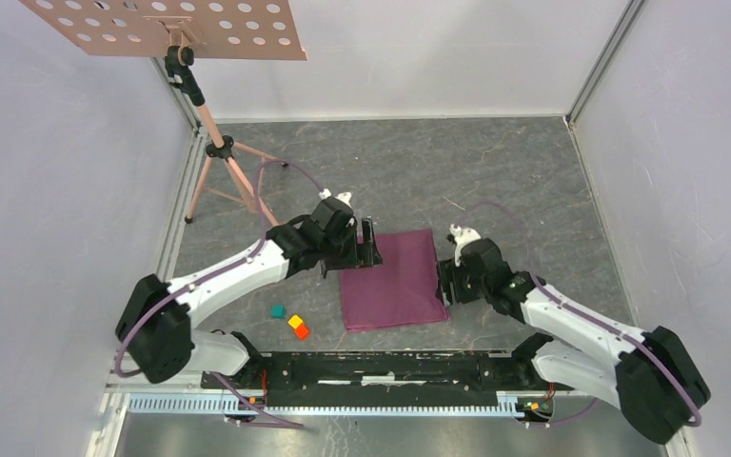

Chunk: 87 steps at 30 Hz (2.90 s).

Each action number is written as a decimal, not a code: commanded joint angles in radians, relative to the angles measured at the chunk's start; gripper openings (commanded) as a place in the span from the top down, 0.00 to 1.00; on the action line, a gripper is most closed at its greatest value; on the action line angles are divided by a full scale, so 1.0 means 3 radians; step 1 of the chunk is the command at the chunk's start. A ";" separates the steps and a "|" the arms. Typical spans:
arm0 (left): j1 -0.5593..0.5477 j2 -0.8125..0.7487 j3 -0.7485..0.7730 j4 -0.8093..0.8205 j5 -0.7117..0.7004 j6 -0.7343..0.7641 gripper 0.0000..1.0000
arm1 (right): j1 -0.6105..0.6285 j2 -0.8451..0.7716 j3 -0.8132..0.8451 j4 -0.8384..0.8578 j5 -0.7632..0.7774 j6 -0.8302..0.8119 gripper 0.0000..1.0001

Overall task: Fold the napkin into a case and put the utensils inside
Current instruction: Smooth out the lower triangle-folded napkin at the center of the board.

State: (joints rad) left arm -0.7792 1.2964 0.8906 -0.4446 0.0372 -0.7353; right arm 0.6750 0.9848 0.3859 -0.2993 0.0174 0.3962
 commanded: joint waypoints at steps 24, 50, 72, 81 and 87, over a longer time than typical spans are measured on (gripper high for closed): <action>0.0694 0.1328 0.0476 0.0758 0.0004 0.0305 0.18 | -0.0998 0.2122 0.1098 0.1707 -0.0905 -0.0423 0.49; 0.0774 0.1200 0.0518 0.0520 0.0088 0.0558 0.18 | -0.1130 0.2017 0.1063 0.1597 -0.0810 -0.0606 0.75; 0.0772 0.1382 0.0493 0.0649 0.0168 0.0518 0.17 | -0.0396 0.0051 -0.0253 0.0329 -0.0706 -0.0298 0.48; 0.0777 0.1461 0.0561 0.0584 0.0080 0.0614 0.16 | -0.0216 -0.0087 -0.0366 0.0164 -0.0643 -0.0120 0.58; 0.0782 0.1577 0.0615 0.0587 0.0077 0.0624 0.16 | -0.0212 -0.0299 -0.0552 0.0072 -0.0403 0.0099 0.76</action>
State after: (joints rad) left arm -0.5484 1.7443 1.0370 -0.2813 0.0795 -0.5999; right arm 0.6048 0.9306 0.2802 -0.1856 -0.1768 0.3622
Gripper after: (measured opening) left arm 0.837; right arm 0.288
